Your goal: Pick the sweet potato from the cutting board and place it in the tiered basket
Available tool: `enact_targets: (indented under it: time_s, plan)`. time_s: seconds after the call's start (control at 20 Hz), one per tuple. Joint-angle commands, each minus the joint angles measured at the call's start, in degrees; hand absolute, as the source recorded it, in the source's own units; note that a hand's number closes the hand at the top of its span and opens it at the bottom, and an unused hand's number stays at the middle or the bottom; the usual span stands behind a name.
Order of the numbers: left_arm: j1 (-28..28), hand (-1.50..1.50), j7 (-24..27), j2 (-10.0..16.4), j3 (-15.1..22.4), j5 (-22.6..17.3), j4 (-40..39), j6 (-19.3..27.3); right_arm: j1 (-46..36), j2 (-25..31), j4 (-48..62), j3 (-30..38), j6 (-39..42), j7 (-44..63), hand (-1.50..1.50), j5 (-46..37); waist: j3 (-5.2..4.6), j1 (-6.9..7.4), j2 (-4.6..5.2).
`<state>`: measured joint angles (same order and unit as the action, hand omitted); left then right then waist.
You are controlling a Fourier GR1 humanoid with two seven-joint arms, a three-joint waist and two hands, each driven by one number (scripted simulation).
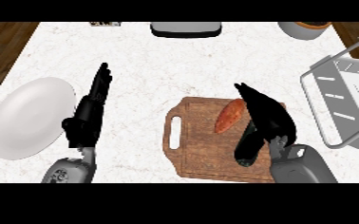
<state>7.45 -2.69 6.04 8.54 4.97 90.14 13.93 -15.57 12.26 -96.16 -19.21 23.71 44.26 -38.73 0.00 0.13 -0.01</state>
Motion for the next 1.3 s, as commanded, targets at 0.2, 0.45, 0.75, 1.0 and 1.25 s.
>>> enact_targets:
  time_s: [0.2,0.45,0.75,1.0,1.25]
  plan:
    - [0.26,0.00,-2.25,0.38,-2.23,0.22,1.96,-2.85,0.76,-4.36,9.68,0.32,-4.81,-5.69,-1.50,-6.25,0.01,0.16,0.01]
    - [0.60,0.00,2.47,-2.74,-2.61,2.73,-2.47,-1.84,1.74,-4.55,4.92,4.13,-0.24,-6.01,-1.50,-5.87,-0.01,-0.12,0.00]
    - [0.43,0.00,-1.73,-0.86,-3.94,1.98,1.68,-4.40,2.57,-6.36,9.75,3.74,-4.95,-9.99,-1.50,-8.62,0.00,0.00,0.00]
    - [1.29,0.00,1.39,-4.20,-3.12,3.61,-2.56,-2.86,0.65,-8.46,14.04,5.83,-6.30,-12.48,-1.50,-9.13,0.00,-0.06,0.02]
    - [0.74,0.00,1.82,-5.50,-2.24,5.22,-2.31,-1.79,-2.66,-10.82,17.66,7.35,-9.47,-12.62,-1.50,-10.68,0.00,0.00,0.03]
